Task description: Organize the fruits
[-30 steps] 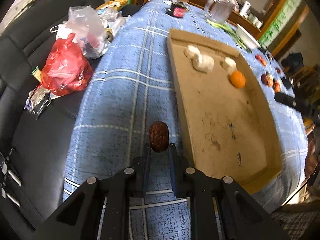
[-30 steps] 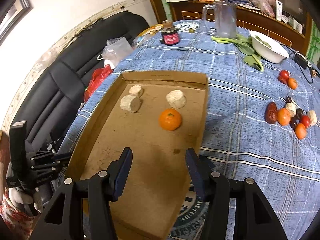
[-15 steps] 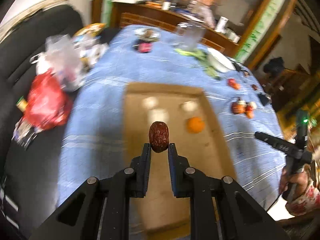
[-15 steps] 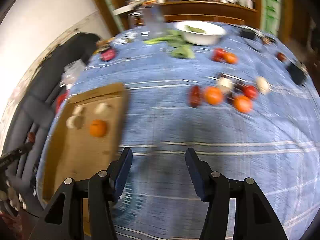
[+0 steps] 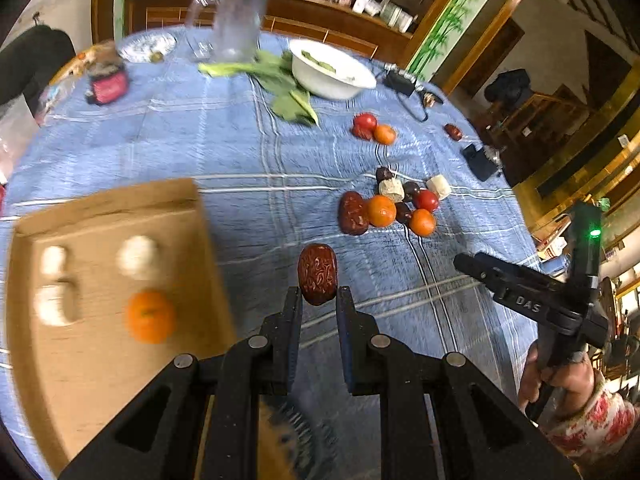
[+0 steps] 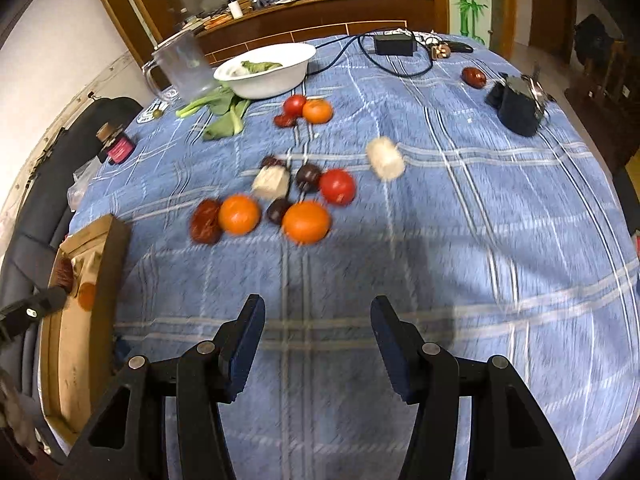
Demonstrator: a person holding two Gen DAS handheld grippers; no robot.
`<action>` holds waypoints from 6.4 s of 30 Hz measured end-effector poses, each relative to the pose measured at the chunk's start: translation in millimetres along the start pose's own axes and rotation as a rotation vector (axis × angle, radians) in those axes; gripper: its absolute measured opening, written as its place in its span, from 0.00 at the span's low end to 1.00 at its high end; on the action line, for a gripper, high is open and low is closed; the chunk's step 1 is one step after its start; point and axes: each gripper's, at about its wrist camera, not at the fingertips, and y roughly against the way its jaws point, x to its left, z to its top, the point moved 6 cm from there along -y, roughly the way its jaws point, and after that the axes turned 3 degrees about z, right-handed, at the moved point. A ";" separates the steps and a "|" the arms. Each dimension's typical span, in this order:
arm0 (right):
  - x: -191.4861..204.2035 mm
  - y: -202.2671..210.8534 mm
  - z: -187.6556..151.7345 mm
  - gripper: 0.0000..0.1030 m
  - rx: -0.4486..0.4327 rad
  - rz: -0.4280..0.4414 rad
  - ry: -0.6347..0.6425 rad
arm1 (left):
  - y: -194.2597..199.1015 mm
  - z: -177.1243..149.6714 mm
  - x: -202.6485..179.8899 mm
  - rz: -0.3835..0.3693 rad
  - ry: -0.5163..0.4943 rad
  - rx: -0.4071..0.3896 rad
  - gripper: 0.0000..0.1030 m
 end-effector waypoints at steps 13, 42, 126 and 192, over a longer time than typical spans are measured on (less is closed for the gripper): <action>9.9 -53.3 30.2 0.57 0.022 0.051 0.120 | -76.1 5.1 -11.0 0.121 0.069 0.086 0.17; 63.4 3.7 11.7 0.35 -0.002 0.128 0.163 | 28.0 -22.8 16.7 0.178 0.159 -0.121 0.18; -8.3 29.4 -31.4 0.59 0.015 -0.017 -0.045 | 2.2 -25.1 -1.7 0.039 0.256 0.017 0.54; 72.9 9.3 23.2 0.29 -0.012 0.182 0.094 | 35.4 -8.7 39.3 0.108 0.184 -0.136 0.25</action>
